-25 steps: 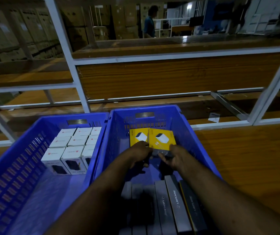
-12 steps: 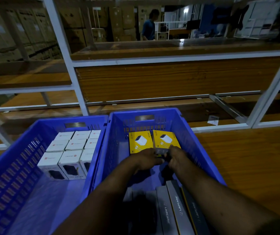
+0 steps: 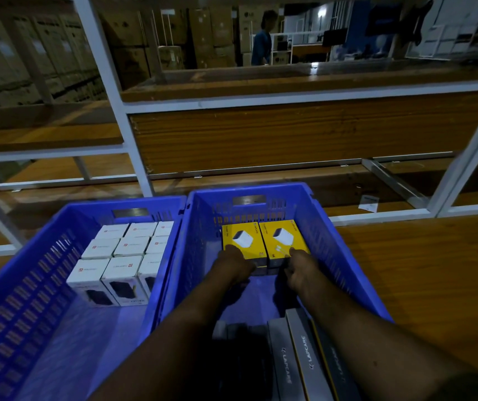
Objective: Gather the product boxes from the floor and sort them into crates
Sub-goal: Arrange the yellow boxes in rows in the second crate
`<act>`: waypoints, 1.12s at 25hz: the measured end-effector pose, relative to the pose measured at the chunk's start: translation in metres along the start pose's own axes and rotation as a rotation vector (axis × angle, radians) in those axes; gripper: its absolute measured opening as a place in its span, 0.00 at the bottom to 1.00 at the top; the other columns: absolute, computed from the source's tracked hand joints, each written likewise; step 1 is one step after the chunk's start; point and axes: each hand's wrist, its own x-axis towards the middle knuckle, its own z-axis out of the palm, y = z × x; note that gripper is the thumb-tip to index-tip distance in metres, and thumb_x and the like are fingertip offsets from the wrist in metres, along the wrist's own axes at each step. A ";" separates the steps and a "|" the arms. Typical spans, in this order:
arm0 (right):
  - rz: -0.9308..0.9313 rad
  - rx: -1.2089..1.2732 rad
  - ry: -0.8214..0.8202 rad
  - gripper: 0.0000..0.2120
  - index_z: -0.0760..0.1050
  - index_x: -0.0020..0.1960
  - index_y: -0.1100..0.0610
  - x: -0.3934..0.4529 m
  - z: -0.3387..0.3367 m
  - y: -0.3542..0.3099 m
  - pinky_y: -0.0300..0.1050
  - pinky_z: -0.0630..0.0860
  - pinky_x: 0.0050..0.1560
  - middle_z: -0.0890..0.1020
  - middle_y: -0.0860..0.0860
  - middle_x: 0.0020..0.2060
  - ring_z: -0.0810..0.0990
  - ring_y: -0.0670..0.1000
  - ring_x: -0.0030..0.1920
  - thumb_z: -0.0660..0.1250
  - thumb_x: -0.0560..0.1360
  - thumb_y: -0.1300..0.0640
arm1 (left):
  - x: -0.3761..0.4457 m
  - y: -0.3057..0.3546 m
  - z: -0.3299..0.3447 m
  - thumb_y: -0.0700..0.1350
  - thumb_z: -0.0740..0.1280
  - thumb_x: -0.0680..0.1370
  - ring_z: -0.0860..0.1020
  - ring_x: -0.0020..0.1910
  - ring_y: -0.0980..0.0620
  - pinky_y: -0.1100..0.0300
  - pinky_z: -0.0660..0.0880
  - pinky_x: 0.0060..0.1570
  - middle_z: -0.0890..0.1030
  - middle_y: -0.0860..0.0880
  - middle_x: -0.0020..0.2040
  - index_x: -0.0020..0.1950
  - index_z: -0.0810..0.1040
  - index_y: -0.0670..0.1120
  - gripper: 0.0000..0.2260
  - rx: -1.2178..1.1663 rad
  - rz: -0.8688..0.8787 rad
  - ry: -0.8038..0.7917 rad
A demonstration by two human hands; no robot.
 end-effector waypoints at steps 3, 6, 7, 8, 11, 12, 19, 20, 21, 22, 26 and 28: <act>0.044 0.007 -0.046 0.18 0.67 0.71 0.63 0.002 -0.001 0.004 0.45 0.74 0.55 0.73 0.59 0.57 0.76 0.52 0.48 0.58 0.81 0.63 | 0.003 -0.004 0.002 0.51 0.70 0.78 0.67 0.72 0.39 0.49 0.70 0.68 0.62 0.36 0.75 0.77 0.53 0.35 0.38 -0.051 -0.106 0.011; 0.075 0.057 -0.099 0.20 0.65 0.72 0.64 -0.003 0.003 0.002 0.46 0.71 0.63 0.70 0.58 0.63 0.72 0.55 0.62 0.59 0.81 0.64 | 0.002 -0.002 0.007 0.46 0.67 0.79 0.72 0.68 0.41 0.50 0.72 0.63 0.70 0.37 0.70 0.72 0.65 0.34 0.26 -0.015 -0.078 -0.022; 0.077 0.062 -0.103 0.20 0.65 0.72 0.63 -0.005 0.004 0.000 0.46 0.70 0.65 0.69 0.59 0.67 0.70 0.56 0.67 0.59 0.81 0.64 | 0.002 -0.001 0.008 0.45 0.67 0.79 0.73 0.67 0.41 0.50 0.73 0.62 0.71 0.37 0.69 0.70 0.67 0.34 0.24 0.009 -0.068 -0.031; 0.080 0.059 -0.107 0.20 0.65 0.72 0.63 -0.008 0.004 -0.002 0.47 0.70 0.64 0.68 0.58 0.70 0.68 0.56 0.69 0.60 0.81 0.64 | 0.001 -0.001 0.007 0.45 0.67 0.79 0.74 0.66 0.41 0.51 0.74 0.61 0.72 0.37 0.68 0.69 0.67 0.34 0.23 0.011 -0.065 -0.041; 0.079 0.029 -0.123 0.20 0.65 0.72 0.63 -0.012 0.005 -0.003 0.47 0.71 0.63 0.65 0.59 0.73 0.67 0.57 0.71 0.61 0.81 0.63 | 0.001 -0.001 0.004 0.46 0.68 0.79 0.75 0.63 0.41 0.53 0.76 0.49 0.72 0.37 0.68 0.70 0.66 0.34 0.25 -0.034 -0.066 -0.045; 0.080 0.017 -0.125 0.21 0.65 0.72 0.63 -0.013 0.004 -0.003 0.48 0.71 0.64 0.65 0.59 0.73 0.67 0.57 0.71 0.62 0.80 0.63 | 0.001 -0.001 0.004 0.46 0.68 0.79 0.75 0.62 0.42 0.55 0.75 0.45 0.71 0.37 0.68 0.70 0.65 0.34 0.25 -0.034 -0.064 -0.048; 0.068 -0.197 -0.150 0.19 0.68 0.70 0.64 -0.024 -0.003 -0.006 0.50 0.73 0.59 0.69 0.59 0.71 0.70 0.59 0.69 0.61 0.80 0.61 | -0.002 -0.006 0.005 0.48 0.70 0.77 0.73 0.66 0.40 0.56 0.72 0.53 0.69 0.37 0.71 0.74 0.62 0.36 0.32 -0.079 -0.071 -0.047; 0.059 -0.265 -0.151 0.19 0.67 0.70 0.65 -0.025 -0.004 -0.007 0.51 0.74 0.59 0.70 0.60 0.71 0.71 0.60 0.69 0.61 0.80 0.62 | -0.003 -0.005 0.004 0.50 0.71 0.76 0.71 0.68 0.39 0.54 0.73 0.59 0.67 0.37 0.73 0.76 0.59 0.38 0.35 -0.112 -0.059 -0.038; 0.044 -0.340 -0.151 0.20 0.67 0.70 0.65 -0.028 -0.006 -0.009 0.51 0.75 0.58 0.70 0.62 0.70 0.72 0.61 0.68 0.61 0.79 0.62 | -0.005 -0.004 0.004 0.51 0.72 0.75 0.70 0.69 0.39 0.52 0.72 0.64 0.65 0.38 0.74 0.77 0.57 0.39 0.38 -0.127 -0.046 -0.012; 0.016 -0.409 -0.153 0.19 0.69 0.68 0.65 -0.030 -0.005 -0.011 0.50 0.76 0.52 0.72 0.63 0.68 0.74 0.61 0.66 0.62 0.78 0.62 | -0.007 -0.002 0.003 0.52 0.73 0.75 0.69 0.71 0.39 0.51 0.72 0.66 0.65 0.38 0.75 0.78 0.57 0.40 0.39 -0.119 -0.026 0.018; -0.200 -0.627 -0.162 0.10 0.73 0.56 0.63 -0.043 -0.005 -0.020 0.42 0.73 0.34 0.77 0.60 0.46 0.77 0.54 0.42 0.66 0.75 0.63 | -0.025 0.006 -0.010 0.50 0.72 0.76 0.69 0.72 0.42 0.54 0.72 0.64 0.64 0.41 0.77 0.79 0.58 0.44 0.36 -0.141 0.103 0.092; -0.320 -1.021 -0.269 0.04 0.74 0.47 0.61 -0.054 -0.011 -0.028 0.43 0.74 0.35 0.77 0.58 0.39 0.76 0.52 0.36 0.67 0.75 0.60 | -0.038 0.008 -0.016 0.48 0.70 0.78 0.72 0.69 0.43 0.57 0.72 0.59 0.70 0.41 0.73 0.74 0.68 0.41 0.27 -0.094 0.178 0.067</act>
